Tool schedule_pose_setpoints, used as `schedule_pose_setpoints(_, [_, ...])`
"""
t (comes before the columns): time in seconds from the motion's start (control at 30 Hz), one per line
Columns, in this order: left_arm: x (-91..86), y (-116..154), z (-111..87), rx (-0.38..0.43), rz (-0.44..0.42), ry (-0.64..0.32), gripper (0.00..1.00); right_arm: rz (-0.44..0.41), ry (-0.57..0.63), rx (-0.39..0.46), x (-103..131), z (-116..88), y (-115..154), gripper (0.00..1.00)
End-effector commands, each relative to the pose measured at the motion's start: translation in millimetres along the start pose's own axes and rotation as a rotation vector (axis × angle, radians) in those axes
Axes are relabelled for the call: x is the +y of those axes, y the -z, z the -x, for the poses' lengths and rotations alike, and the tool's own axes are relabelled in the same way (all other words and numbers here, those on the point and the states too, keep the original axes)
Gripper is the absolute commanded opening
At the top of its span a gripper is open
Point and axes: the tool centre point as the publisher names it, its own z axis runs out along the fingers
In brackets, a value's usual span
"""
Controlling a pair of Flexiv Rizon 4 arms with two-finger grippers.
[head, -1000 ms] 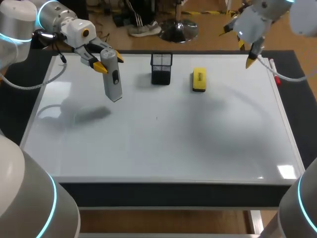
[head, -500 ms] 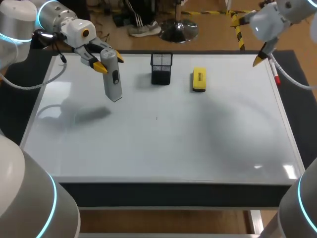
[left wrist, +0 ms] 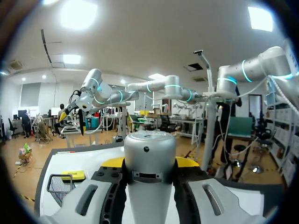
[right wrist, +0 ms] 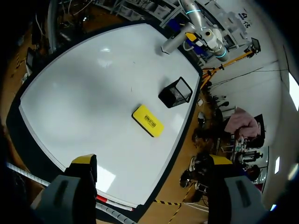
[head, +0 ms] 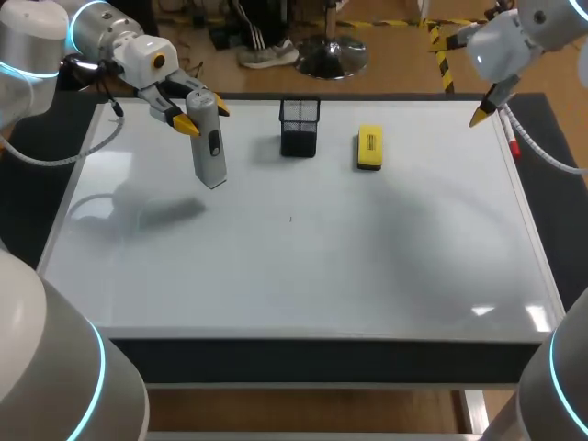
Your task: Pick up the inspection probe, press it on each red-marked spot on the whiteboard one by one, put down the probe, pick up the eraser, and wipe off all the red marks.
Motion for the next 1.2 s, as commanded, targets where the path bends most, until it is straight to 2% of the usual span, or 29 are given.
schedule_pose_setpoints(0.03, [-0.7,2,1.4,0.007,-0.001,0.001,0.00,-0.003,0.002,0.005,0,1,0,1.00])
schedule_pose_setpoints(0.43, [-0.7,2,1.4,0.007,-0.001,0.001,0.00,-0.003,0.002,0.005,0,1,0,1.00])
schedule_pose_setpoints(0.53, [0.6,1,8.1,-0.018,0.063,0.002,0.00,-0.003,0.002,0.005,0,1,0,1.00])
schedule_pose_setpoints(0.6, [-0.6,2,11.3,-0.037,0.077,0.004,0.00,-0.003,0.002,0.005,0,1,0,1.00])
schedule_pose_setpoints(0.7, [-5.0,8,16.5,-0.100,0.106,0.002,0.00,-0.003,0.002,0.005,0,1,0,1.00])
schedule_pose_setpoints(0.77, [-6.9,11,21.3,-0.164,0.155,0.014,0.00,-0.003,0.002,0.005,0,1,0,1.00])
schedule_pose_setpoints(0.97, [-21.5,23,34.0,-0.324,0.156,0.022,0.00,-0.003,0.002,0.005,0,1,0,1.00])
schedule_pose_setpoints(1.0, [-24.9,26,38.8,-0.375,0.143,0.029,0.00,-0.003,0.002,0.005,0,1,0,1.00])
schedule_pose_setpoints(1.2, [-40.9,35,60.8,-0.536,0.129,0.000,0.00,-0.003,0.002,0.005,0,1,0,1.00])
